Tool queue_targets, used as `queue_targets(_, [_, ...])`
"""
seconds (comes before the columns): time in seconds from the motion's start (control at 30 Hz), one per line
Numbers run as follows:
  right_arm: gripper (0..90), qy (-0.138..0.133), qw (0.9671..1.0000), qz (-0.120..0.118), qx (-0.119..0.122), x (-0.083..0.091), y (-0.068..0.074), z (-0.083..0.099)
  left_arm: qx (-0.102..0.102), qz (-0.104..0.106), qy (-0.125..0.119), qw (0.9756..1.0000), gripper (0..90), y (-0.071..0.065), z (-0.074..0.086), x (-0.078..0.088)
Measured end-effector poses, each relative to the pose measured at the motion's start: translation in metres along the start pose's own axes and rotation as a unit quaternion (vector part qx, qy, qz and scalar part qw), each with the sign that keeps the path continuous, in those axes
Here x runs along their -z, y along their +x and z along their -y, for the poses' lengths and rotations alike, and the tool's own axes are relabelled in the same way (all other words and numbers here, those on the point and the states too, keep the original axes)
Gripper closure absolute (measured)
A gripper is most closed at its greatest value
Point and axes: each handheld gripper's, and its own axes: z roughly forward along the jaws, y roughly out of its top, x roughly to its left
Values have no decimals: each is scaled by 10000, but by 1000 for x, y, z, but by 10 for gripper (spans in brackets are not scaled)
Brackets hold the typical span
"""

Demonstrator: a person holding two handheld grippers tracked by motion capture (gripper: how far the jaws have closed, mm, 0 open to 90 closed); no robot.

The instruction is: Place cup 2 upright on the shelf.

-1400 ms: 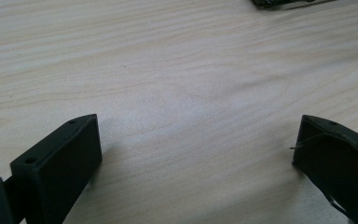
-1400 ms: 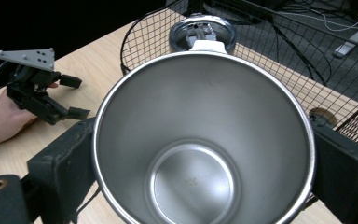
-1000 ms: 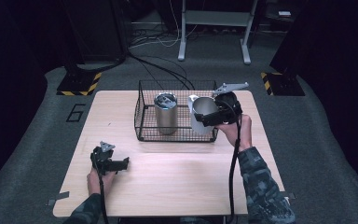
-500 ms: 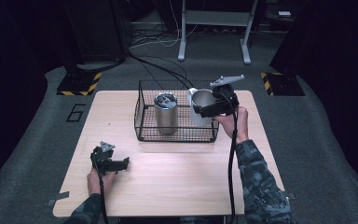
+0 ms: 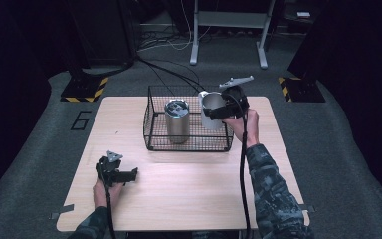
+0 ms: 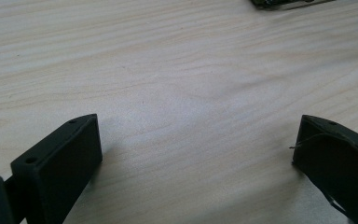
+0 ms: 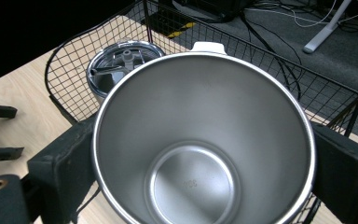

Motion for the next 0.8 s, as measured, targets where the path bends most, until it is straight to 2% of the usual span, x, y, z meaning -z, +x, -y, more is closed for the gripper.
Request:
queue_targets(0.13, [60, 68, 10000, 33, -37, -8, -3, -2, -2, 1, 0, 10000, 7, 0, 0, 0])
queue_targets(0.3, [60, 68, 10000, 33, -37, -8, -3, -2, 9, 5, -6, 10000, 8, 0, 0, 0])
queue_targets(0.33, [60, 224, 9995, 138, 151, -23, -8, -4, 9, 5, -6, 10000, 8, 0, 0, 0])
queue_targets(0.47, [60, 246, 9995, 167, 73, -34, -9, -7, 0, 3, 1, 10000, 9, 0, 0, 0])
queue_targets(0.53, [60, 323, 9992, 180, 132, -39, -10, -8, 10, 7, -8, 10000, 9, 0, 0, 0])
queue_targets(0.8, [59, 504, 9985, 229, 29, -65, -12, -10, -4, 7, 1, 10000, 10, 0, 0, 0])
